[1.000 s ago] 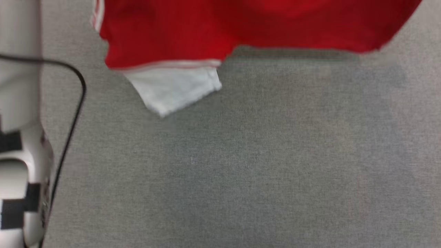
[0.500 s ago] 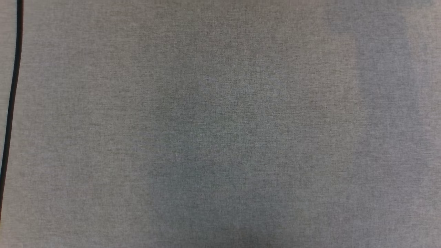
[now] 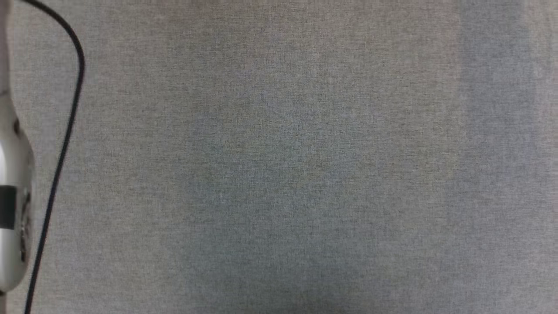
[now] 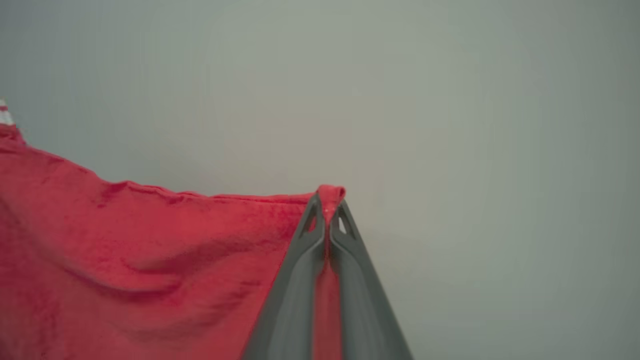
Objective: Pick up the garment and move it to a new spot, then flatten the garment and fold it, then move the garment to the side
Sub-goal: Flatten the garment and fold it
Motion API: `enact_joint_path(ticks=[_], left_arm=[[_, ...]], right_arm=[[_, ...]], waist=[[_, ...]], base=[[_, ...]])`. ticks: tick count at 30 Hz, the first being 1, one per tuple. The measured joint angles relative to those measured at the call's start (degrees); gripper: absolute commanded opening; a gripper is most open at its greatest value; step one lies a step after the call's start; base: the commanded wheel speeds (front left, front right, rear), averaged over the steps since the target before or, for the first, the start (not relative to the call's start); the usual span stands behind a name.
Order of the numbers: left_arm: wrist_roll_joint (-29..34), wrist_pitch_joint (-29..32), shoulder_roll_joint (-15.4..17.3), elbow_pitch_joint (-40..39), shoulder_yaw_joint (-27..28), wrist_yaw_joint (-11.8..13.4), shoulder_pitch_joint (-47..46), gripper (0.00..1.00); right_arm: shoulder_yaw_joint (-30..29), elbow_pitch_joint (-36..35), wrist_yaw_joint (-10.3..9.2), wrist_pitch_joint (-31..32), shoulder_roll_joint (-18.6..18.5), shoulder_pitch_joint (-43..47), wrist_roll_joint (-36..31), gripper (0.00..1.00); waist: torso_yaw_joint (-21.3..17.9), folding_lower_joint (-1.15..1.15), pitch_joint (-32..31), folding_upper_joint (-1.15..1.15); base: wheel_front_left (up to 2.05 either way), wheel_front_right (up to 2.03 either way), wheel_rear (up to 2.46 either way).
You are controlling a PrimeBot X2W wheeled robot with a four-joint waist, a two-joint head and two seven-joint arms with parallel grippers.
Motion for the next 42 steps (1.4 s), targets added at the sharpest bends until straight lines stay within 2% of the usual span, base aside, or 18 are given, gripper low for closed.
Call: enact_joint_path(ticks=[7, 14, 20, 27, 33, 42], left_arm=[[-2.64, -2.0, 0.79, 1.16, 0.21, -0.03, 10.37, 0.0], [-3.36, -2.48, -2.26, 0.75, 3.22, 0.0, 23.85, 0.0], [-3.19, -2.49, -4.13, -4.35, 7.94, 0.0, 39.24, 0.0], [-2.3, -2.49, -7.01, -10.5, 13.1, -0.01, 58.13, 0.0], [-0.11, -2.49, -7.8, -14.3, 14.92, -0.04, 72.53, 0.0], [0.69, -2.49, -9.8, -18.27, 14.96, -0.05, 89.54, 0.0]], right_arm=[[3.02, 1.23, 0.0, -3.48, 1.72, 7.94, 3.76, 0.0], [5.68, 0.18, 0.0, -4.77, 2.14, 20.9, 5.27, 0.0], [3.6, -5.59, 0.0, -4.82, 0.57, 33.38, 5.6, 0.0], [0.74, -11.15, 0.0, -4.98, 0.36, 50.04, 4.94, 0.0], [0.26, -14.93, 0.0, -4.98, -0.93, 63.26, 4.63, 0.0], [-1.37, -20.52, 0.0, -4.99, -4.08, 77.74, 3.87, 0.0]], waist=[[-0.07, -0.01, -2.0, 0.0], [0.24, -0.01, -5.68, 0.0], [0.73, -0.01, -9.78, 0.0], [1.13, -0.02, -15.58, 0.0], [1.55, -0.02, -20.63, 0.0], [2.22, -0.02, -27.16, 0.0]], base=[[0.0, 0.0, 0.0], [0.0, 0.0, 0.0], [0.0, 0.0, 0.0], [0.0, 0.0, 0.0], [0.0, 0.0, 0.0], [0.0, 0.0, 0.0]])
